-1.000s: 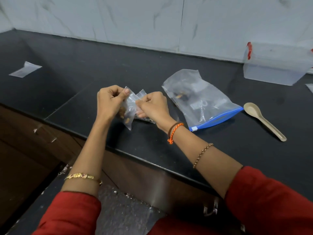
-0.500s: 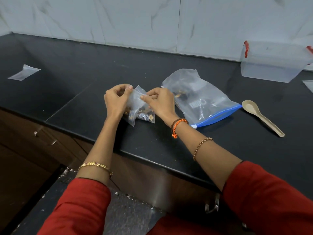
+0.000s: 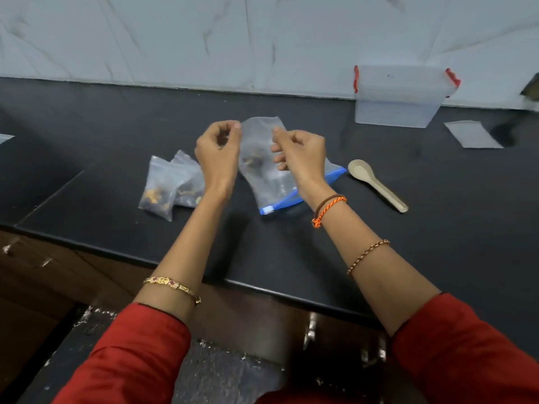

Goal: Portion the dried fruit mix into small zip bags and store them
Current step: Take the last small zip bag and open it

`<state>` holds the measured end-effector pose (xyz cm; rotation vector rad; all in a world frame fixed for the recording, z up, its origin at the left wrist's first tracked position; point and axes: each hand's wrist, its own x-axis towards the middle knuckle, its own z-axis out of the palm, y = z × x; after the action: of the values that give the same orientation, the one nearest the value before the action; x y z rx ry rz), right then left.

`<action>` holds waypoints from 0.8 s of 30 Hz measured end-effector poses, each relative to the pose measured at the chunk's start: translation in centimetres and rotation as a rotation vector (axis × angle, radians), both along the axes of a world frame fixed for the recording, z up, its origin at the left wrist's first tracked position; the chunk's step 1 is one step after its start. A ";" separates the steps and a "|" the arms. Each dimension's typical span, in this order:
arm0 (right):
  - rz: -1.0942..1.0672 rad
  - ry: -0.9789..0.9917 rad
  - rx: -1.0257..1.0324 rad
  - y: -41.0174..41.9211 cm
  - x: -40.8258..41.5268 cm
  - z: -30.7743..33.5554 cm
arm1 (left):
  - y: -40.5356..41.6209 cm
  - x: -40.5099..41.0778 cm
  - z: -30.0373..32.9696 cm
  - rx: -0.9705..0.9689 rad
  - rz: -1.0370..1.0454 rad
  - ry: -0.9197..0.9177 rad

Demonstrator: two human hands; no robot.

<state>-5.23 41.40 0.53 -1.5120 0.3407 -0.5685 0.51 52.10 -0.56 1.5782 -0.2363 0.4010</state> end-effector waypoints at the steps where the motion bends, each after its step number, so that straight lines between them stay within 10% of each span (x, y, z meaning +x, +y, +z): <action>1: -0.015 -0.008 0.018 -1.5 -0.5 0.3 | -1.7 -0.6 0.1 0.004 -0.050 0.019; 24: -0.532 0.337 -0.096 -40.2 -9.0 -4.1 | -40.7 -7.7 -2.5 0.347 -0.439 0.283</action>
<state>-14.24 1.23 -3.56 -1.6142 1.0072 -0.7514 -7.15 11.39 -3.06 1.8397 -0.4385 -0.2171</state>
